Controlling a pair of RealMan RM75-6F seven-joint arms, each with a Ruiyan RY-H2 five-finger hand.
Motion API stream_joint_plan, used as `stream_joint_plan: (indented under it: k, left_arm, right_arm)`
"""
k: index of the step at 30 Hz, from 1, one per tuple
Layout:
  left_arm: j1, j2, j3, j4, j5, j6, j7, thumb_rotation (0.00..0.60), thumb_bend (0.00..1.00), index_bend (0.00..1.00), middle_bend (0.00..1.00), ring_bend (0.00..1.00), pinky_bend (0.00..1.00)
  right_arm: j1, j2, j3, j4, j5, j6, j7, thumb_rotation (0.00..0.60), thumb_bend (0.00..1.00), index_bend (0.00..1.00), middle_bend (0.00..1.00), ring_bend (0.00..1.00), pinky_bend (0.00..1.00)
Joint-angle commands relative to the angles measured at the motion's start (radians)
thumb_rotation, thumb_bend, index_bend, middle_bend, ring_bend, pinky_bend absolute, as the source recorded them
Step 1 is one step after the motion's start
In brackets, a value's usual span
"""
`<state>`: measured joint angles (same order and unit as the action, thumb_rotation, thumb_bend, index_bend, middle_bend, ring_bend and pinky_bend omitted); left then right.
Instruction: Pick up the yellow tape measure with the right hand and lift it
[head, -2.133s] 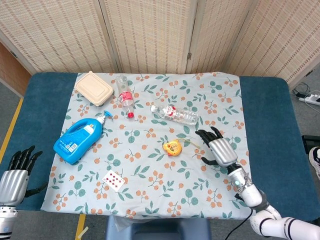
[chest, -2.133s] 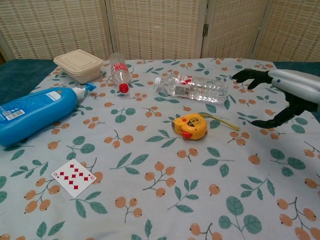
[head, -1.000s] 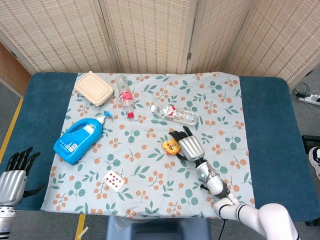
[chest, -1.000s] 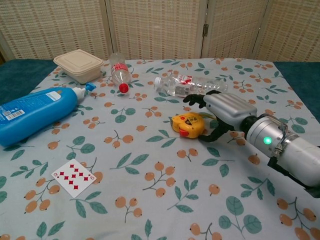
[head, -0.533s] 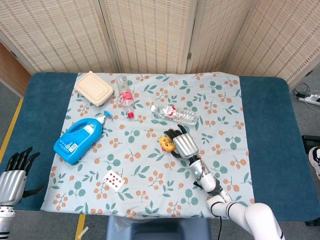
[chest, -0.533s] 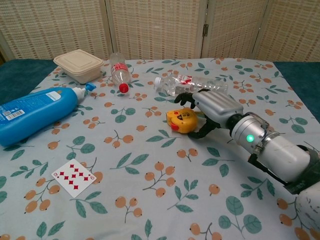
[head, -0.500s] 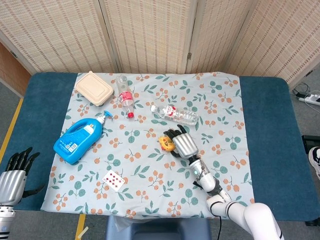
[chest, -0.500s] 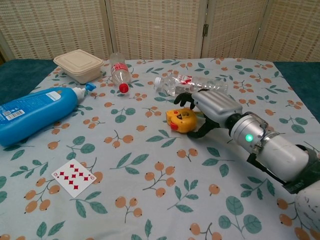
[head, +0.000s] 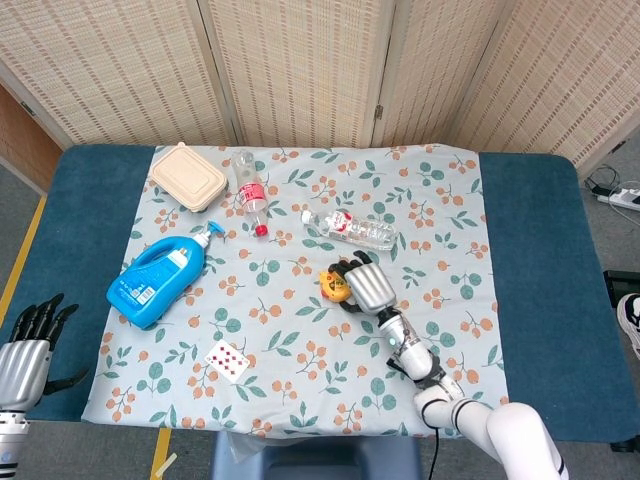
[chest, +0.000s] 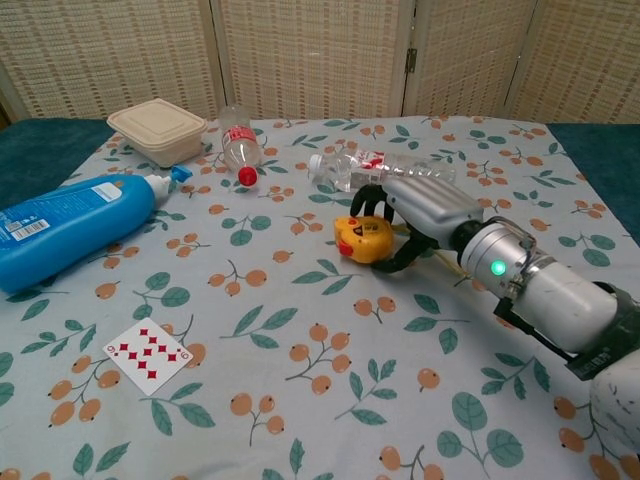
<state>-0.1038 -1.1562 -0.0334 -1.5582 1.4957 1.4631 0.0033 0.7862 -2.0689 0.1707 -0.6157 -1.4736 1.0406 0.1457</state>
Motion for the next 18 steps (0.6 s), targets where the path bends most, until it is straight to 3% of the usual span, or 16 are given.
stream_joint_plan:
  k: [1,6,11,18]
  left_arm:
    - [-0.001,0.000,-0.001,0.000,0.001,0.000,0.000,0.600,0.19,0.17,0.06,0.08,0.00]
    - [-0.003,0.000,-0.002,-0.002,0.004,0.000,0.001,0.600,0.19,0.17,0.06,0.08,0.00]
    - [-0.003,0.001,-0.001,-0.004,0.007,0.003,0.004,0.600,0.19,0.17,0.06,0.08,0.00]
    - [-0.004,0.000,0.001,-0.005,0.011,0.002,0.003,0.600,0.19,0.17,0.06,0.08,0.00]
  right_arm:
    - [-0.019,0.043,-0.015,-0.053,-0.008,0.015,0.014,0.600,0.37,0.41,0.47,0.47,0.18]
    - [-0.060,0.144,-0.038,-0.197,-0.014,0.032,0.035,0.600,0.37,0.41,0.48,0.47,0.18]
    - [-0.117,0.292,-0.074,-0.419,-0.004,0.027,0.008,0.600,0.37,0.41,0.47,0.48,0.18]
    - [-0.163,0.486,-0.143,-0.650,0.014,-0.042,-0.034,0.600,0.37,0.41,0.45,0.47,0.18]
